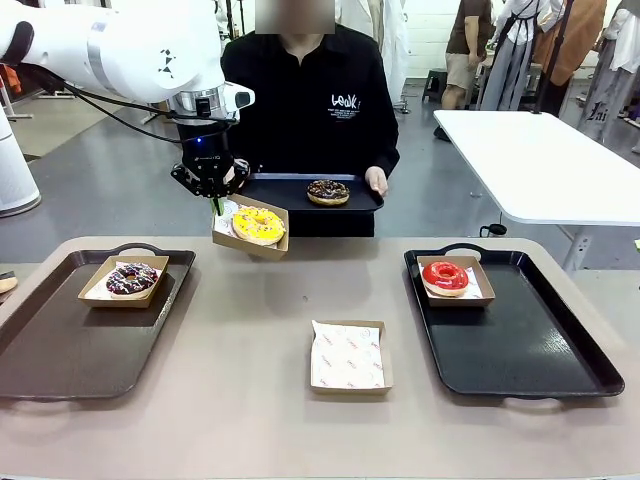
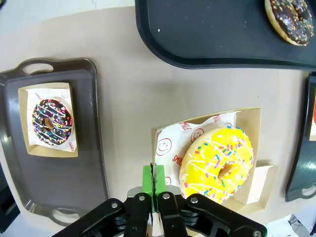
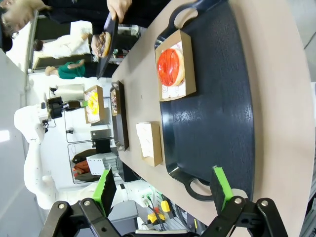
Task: Individually package the donuts and arrange them on the tray.
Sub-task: Place the picked Paper togo box on the Handle tray while simultaneously picking up another Paper togo box from the table with the other hand.
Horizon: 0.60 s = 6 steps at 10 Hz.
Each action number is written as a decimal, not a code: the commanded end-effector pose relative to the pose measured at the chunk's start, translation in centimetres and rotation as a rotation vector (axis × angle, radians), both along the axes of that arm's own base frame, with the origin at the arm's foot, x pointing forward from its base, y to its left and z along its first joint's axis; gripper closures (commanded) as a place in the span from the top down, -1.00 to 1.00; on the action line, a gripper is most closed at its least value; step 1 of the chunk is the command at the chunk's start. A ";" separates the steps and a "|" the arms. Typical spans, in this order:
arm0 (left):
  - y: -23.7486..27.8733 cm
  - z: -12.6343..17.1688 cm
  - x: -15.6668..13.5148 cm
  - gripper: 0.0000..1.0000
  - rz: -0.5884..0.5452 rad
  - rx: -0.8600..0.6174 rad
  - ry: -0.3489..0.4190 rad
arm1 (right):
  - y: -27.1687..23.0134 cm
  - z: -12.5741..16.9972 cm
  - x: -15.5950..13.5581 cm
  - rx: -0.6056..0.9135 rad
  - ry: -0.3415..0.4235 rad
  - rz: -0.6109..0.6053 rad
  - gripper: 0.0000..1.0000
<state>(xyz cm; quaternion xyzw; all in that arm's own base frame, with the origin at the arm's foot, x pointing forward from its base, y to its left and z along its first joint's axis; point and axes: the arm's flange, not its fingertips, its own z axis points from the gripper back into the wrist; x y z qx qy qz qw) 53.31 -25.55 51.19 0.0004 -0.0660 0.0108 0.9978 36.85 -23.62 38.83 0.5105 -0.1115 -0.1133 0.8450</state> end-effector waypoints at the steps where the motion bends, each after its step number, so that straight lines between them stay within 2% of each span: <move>1: 2.1 1.4 -2.3 -0.98 -0.069 -0.034 0.020 | 3.3 2.6 -0.5 -0.129 -0.010 0.059 1.00; 4: 8.7 3.7 -6.0 -0.98 -0.092 -0.062 0.056 | 10.1 9.1 -0.9 -0.282 -0.001 0.169 1.00; 6: 13.0 3.7 -7.4 -0.98 -0.070 -0.044 0.070 | 16.0 11.4 -0.7 -0.415 0.003 0.201 1.00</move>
